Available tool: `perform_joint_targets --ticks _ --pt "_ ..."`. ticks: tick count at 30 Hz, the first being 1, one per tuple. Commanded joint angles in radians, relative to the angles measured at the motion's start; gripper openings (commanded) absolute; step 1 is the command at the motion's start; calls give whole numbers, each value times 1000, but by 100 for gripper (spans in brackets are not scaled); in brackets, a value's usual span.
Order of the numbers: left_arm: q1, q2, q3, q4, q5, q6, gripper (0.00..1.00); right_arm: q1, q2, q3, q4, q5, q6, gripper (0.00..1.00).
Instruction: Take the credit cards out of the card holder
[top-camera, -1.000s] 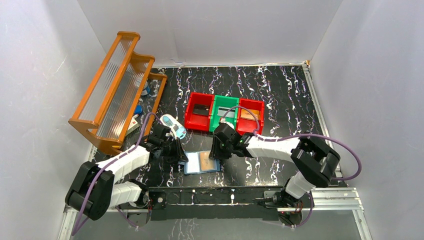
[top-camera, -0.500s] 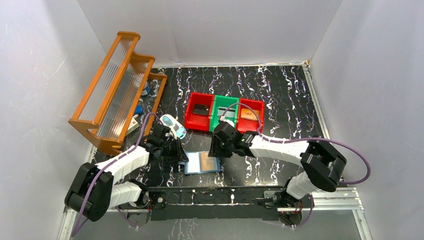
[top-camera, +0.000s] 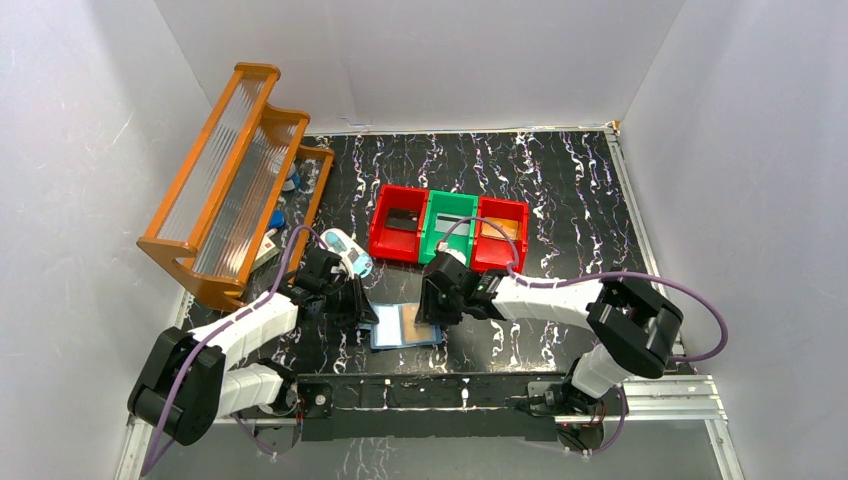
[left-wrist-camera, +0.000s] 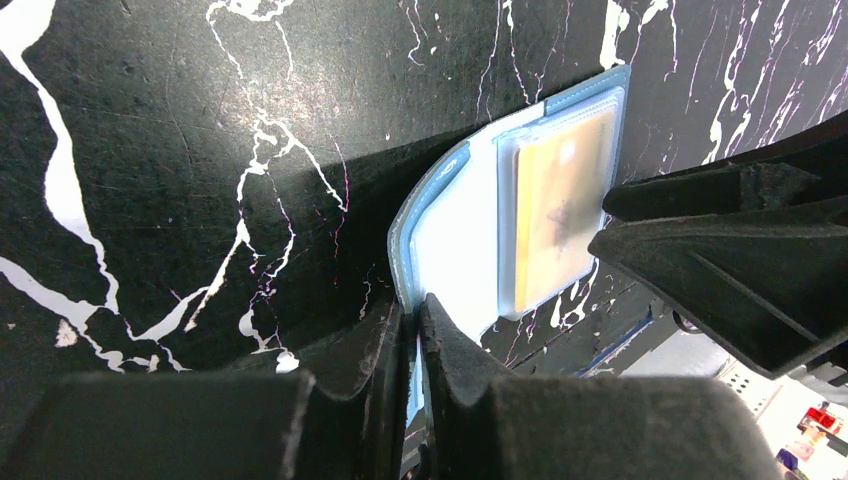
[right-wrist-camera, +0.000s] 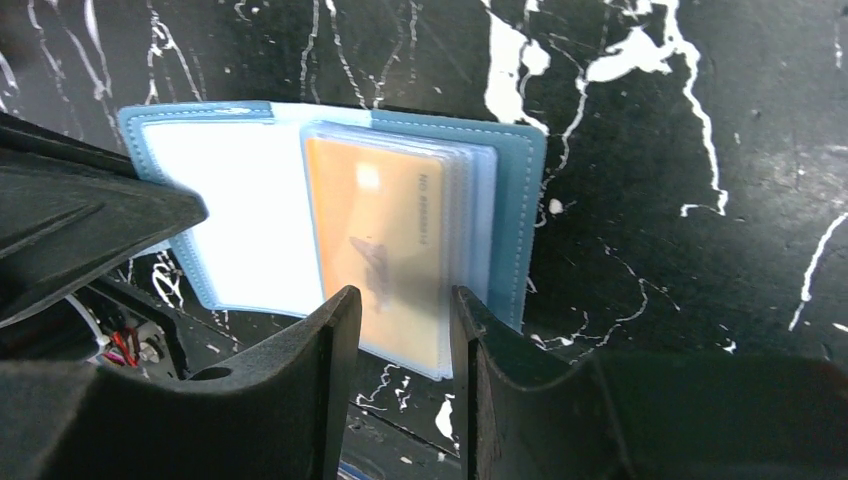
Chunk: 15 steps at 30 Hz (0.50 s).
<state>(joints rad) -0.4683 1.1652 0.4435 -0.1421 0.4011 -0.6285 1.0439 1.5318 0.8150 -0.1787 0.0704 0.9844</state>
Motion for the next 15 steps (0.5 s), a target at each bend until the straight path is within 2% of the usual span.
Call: perform_joint_targets --ticks 1,7,9,12,15 --pt "-9 -22 -15 -14 17 3 5 2 -1 -16 29 26 24 46" --pt "-12 -16 -14 -13 16 3 5 2 21 -26 79 -19 20 43" --pt "-15 -13 -12 -12 15 4 5 5 20 -2 40 3 13 43" --pt "-16 -15 -12 -16 12 4 5 5 -49 41 -80 98 -7 47" --pt "-17 -13 -13 -16 12 4 5 5 -44 43 -67 72 -10 49"
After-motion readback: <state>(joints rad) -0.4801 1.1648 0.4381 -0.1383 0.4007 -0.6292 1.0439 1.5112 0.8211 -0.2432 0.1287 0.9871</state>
